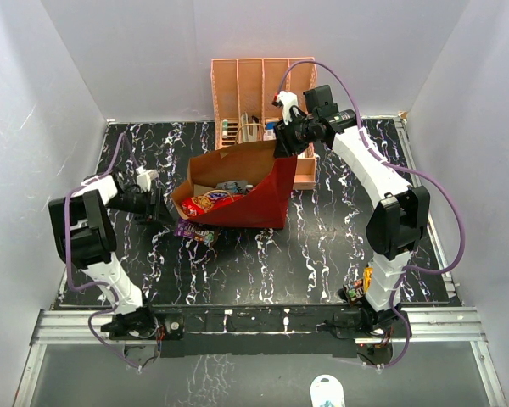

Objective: Place the snacks into the paper bag
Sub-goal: Pick up the snack from the center of the board.

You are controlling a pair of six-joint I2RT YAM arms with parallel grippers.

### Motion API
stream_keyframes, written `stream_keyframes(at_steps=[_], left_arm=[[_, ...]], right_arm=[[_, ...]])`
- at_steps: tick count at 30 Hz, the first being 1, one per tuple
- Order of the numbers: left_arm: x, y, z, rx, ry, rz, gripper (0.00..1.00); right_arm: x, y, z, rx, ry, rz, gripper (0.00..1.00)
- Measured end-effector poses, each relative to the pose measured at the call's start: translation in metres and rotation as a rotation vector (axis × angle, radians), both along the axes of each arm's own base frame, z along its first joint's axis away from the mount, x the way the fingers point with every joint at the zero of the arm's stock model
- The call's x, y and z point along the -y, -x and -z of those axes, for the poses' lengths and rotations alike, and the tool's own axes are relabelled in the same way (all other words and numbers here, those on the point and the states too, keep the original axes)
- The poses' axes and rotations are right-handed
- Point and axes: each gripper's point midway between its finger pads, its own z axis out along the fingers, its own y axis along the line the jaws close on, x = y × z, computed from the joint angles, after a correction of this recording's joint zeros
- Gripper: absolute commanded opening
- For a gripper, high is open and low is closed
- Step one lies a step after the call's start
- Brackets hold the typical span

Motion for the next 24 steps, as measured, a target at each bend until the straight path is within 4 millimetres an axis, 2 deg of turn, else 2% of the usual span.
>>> stream_keyframes(at_steps=[13,20,24], left_arm=[[0.028,-0.003,0.011,-0.024,0.048,0.054,0.48],[0.038,-0.003,0.014,-0.040,0.058,0.071,0.33],[0.041,-0.002,0.014,-0.041,0.062,0.078,0.19]], right_arm=[[0.000,0.000,0.000,0.000,0.000,0.000,0.37],[0.000,0.000,0.000,0.000,0.000,-0.001,0.37],[0.000,0.000,0.000,0.001,0.001,-0.001,0.37]])
